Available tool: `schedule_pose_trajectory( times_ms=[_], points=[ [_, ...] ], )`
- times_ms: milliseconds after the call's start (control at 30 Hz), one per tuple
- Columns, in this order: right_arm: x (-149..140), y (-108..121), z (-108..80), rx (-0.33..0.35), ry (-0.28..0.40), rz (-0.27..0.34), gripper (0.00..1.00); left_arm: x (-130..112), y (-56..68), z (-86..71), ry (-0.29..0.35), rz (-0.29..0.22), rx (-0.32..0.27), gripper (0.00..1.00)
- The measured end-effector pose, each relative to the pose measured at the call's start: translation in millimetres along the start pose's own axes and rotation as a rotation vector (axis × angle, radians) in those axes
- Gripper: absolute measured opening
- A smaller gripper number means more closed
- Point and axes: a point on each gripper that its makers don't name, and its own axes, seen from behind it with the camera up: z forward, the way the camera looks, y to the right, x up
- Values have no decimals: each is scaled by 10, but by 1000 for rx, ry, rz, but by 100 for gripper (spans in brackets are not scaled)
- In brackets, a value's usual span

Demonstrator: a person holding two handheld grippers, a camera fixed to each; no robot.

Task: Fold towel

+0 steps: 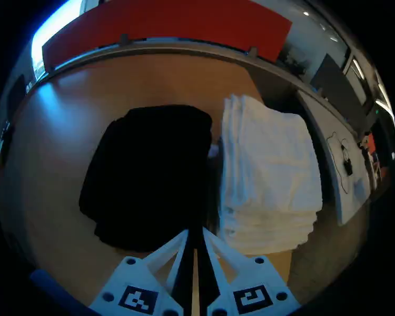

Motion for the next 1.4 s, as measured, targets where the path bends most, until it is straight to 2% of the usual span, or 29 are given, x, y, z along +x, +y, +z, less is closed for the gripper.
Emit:
schedule_pose_trajectory(
  times_ms=[300,700,1100,1233,1400],
  points=[
    [-97,36,121,-30,-42,8,7,-33,-6,-5,-7,0,4,98],
    [-76,25,123,-42,-36,2,7,-48,-19,-9,-9,3,6,98],
    [-33,2,-51,-47,15,-25,34,5,-23,8,-1,1,3,98],
    [-5,-32,-118,-47,32,-40,35,13,-7,16,1,1,0,98],
    [18,-45,-207,-54,47,-52,44,19,7,23,3,-3,-5,98]
  ],
)
